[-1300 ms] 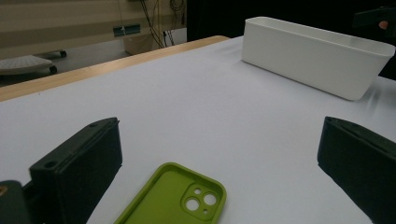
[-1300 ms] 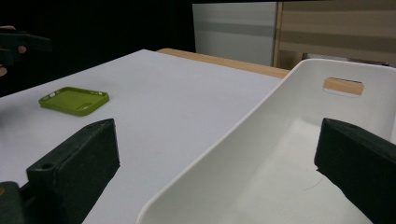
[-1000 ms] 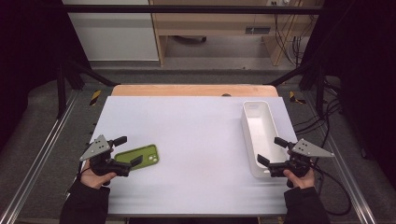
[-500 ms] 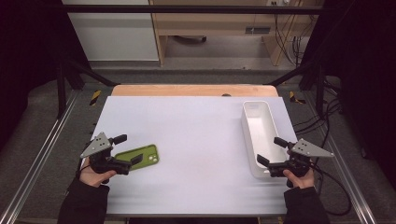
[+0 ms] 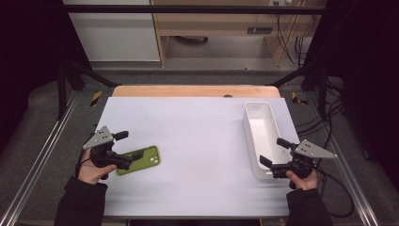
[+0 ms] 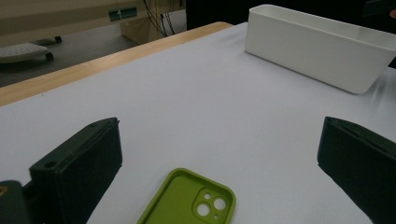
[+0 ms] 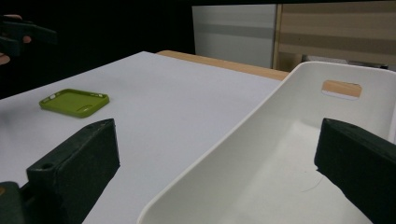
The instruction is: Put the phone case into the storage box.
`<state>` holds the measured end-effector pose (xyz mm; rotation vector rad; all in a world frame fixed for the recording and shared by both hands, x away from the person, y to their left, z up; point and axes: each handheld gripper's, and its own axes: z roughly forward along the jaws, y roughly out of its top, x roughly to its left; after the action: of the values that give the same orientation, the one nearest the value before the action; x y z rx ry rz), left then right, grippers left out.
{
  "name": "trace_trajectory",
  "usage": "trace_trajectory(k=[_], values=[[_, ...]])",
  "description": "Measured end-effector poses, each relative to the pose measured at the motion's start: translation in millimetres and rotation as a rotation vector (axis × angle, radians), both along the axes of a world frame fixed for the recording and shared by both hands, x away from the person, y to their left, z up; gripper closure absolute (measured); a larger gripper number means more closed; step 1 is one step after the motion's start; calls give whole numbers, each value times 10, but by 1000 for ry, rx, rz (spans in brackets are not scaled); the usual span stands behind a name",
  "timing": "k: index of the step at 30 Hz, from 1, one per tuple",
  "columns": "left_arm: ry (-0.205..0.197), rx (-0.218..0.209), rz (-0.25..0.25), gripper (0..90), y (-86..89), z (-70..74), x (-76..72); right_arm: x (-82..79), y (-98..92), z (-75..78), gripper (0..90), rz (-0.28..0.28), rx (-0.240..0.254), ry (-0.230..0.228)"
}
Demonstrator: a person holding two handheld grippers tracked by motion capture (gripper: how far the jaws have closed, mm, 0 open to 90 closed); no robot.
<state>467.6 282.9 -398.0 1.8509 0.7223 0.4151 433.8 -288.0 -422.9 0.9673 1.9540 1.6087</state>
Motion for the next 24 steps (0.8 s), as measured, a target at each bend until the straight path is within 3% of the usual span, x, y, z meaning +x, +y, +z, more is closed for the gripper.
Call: trace_trajectory(k=[7,16,18,21,24], values=[[34,36,-2,0,-20,12,112,2,7,-4,4,0,-3,2],[82,96,25,0,7,-110,231,4,13,-8,4,2,-7,5],[92,121,45,1,41,-148,249,7,16,-12,4,5,-9,4],[97,116,63,15,75,-173,248,8,16,-13,4,5,-10,3],[120,121,119,65,158,-227,253,7,14,-11,4,5,-9,3]])
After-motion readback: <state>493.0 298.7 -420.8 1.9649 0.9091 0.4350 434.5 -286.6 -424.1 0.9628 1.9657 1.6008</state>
